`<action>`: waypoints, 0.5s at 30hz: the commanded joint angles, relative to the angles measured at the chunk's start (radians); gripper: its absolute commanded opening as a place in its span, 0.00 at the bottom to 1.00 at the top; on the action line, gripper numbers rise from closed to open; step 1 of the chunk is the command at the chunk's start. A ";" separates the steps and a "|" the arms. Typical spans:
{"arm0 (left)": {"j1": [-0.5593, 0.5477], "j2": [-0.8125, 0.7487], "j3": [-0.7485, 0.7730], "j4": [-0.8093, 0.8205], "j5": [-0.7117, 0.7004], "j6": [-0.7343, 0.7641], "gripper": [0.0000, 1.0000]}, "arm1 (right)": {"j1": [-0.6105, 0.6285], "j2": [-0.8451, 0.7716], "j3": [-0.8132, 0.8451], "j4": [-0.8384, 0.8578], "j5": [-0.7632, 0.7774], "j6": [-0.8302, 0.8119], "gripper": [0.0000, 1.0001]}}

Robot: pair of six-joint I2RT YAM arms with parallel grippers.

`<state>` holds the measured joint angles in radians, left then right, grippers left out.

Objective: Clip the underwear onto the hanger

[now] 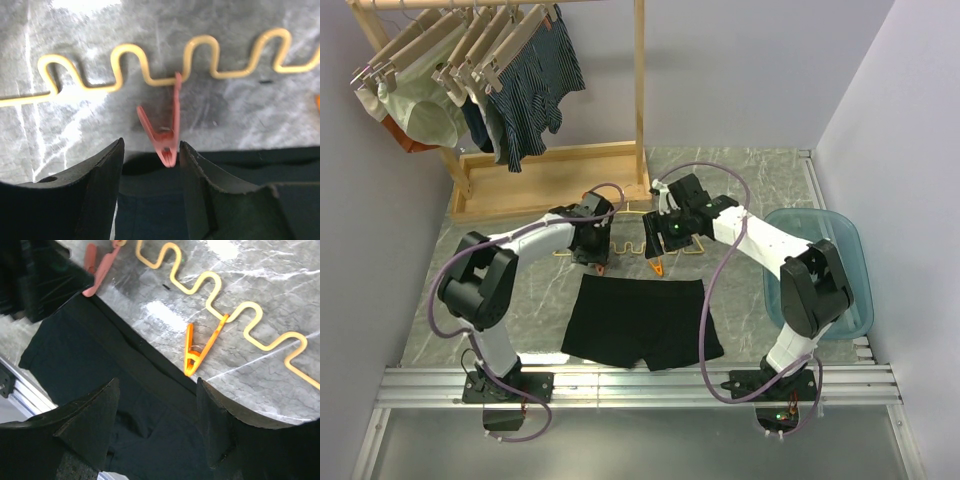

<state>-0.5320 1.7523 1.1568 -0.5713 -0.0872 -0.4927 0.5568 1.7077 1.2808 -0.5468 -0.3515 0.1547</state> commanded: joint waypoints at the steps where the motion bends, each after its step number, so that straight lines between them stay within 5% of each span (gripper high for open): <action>1: -0.005 0.033 0.069 -0.038 -0.048 -0.017 0.53 | -0.001 -0.059 -0.017 0.044 -0.027 -0.027 0.70; 15: -0.022 0.130 0.139 -0.059 -0.062 -0.037 0.53 | -0.021 -0.068 -0.038 0.044 -0.044 -0.032 0.70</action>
<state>-0.5468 1.8717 1.2491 -0.6163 -0.1276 -0.5098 0.5484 1.6871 1.2484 -0.5323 -0.3824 0.1360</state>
